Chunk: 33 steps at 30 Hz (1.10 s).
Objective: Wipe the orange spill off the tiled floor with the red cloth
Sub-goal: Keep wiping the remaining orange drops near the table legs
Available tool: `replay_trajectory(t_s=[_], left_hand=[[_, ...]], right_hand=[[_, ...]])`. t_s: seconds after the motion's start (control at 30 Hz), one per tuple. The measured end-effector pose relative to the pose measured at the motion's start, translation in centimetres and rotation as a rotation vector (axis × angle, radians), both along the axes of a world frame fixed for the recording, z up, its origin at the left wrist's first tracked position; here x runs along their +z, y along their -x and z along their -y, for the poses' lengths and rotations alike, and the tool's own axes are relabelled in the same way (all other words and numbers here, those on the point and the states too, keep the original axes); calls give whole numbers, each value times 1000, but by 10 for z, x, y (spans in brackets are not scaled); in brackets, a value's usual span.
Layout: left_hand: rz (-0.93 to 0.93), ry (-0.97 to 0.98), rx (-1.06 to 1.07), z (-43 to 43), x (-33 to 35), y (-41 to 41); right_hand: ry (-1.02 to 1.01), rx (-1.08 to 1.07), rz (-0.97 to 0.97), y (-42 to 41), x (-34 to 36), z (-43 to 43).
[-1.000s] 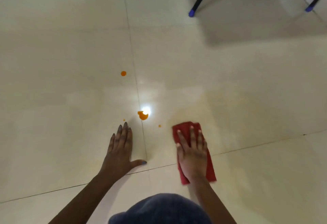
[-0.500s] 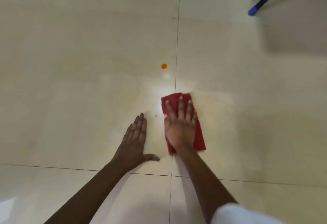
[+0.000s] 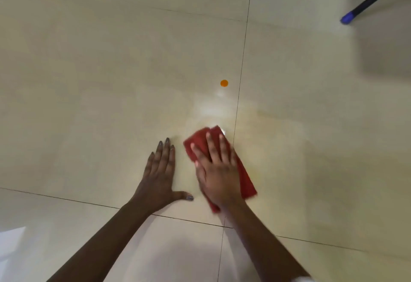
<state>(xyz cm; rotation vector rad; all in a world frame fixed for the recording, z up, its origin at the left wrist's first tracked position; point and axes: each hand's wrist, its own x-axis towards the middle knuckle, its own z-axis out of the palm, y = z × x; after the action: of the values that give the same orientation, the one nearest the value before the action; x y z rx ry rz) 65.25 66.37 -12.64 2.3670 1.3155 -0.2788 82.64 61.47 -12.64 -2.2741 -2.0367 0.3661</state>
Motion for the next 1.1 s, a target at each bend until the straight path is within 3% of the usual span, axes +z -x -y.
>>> replay_trajectory(t_s=[0.1, 0.23, 0.33, 0.43, 0.53, 0.63, 0.73, 0.83, 0.97, 1.03, 1.1], left_hand=[[-29, -2, 0, -1, 1, 6], [-53, -11, 10, 0, 0, 5], [-16, 21, 17, -1, 1, 5], [45, 36, 45, -3, 4, 14], [-11, 0, 102, -2, 6, 40], [-45, 33, 130, -1, 9, 55], [-33, 44, 138, -1, 13, 55], [-25, 43, 224, 2, 22, 74], [-64, 128, 257, 6, 22, 95], [-66, 118, 253, 4, 17, 95], [-61, 120, 271, 5, 12, 96]], right_hand=[[-23, -90, 51, -40, -1, 47], [70, -383, 68, -67, 3, -31], [46, -124, -2, -7, 3, -59], [-25, 14, 1, 16, 0, -7], [0, -271, 66, -31, 1, 10], [110, -510, 28, -45, 4, -31], [134, -162, 19, 4, 7, -46], [135, 182, -11, 33, 12, 0], [64, -50, 32, -9, 16, 19], [76, -197, 63, -22, 13, -16], [83, -206, 54, -5, 6, -64]])
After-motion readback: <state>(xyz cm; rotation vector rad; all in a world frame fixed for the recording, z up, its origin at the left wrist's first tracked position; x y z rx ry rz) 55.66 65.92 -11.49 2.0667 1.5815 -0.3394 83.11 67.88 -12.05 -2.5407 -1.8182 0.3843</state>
